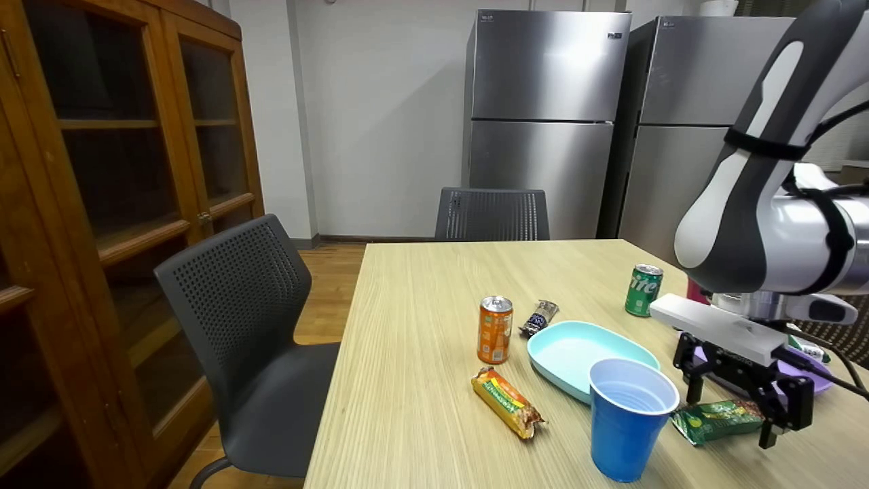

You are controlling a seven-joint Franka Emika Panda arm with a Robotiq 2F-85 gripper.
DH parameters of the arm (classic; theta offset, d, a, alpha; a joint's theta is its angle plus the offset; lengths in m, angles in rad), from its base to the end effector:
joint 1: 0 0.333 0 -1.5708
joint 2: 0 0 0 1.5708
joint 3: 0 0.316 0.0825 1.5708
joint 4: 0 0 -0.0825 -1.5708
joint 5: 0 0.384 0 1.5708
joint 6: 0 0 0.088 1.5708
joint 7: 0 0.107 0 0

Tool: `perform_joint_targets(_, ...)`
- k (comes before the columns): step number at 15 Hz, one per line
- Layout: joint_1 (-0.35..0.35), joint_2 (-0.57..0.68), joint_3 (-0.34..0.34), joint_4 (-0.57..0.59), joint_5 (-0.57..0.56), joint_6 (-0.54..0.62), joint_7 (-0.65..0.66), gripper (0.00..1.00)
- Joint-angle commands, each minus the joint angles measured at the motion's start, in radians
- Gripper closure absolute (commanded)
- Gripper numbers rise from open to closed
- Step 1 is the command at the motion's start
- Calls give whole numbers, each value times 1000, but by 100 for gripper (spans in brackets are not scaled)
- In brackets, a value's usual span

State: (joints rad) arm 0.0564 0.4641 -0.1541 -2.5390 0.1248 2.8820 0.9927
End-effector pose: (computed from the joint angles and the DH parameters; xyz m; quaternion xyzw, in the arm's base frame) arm 0.4217 -0.0581 0.0959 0.8236 -0.5639 -0.0406 0.0441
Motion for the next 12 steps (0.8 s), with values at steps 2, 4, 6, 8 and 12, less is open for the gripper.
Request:
perform_joint_targets(2,24,-55,-13,-35,18,-1,-28,0)
perform_joint_targets(4,27,-62,-13,-40,17,0,-29,0)
perform_joint_targets(6,29,-65,-14,-40,16,-4,-29,0)
perform_joint_targets(8,31,-63,-15,-40,14,-4,-29,26)
perform_joint_targets(12,31,-59,-14,-37,16,-8,-28,58)
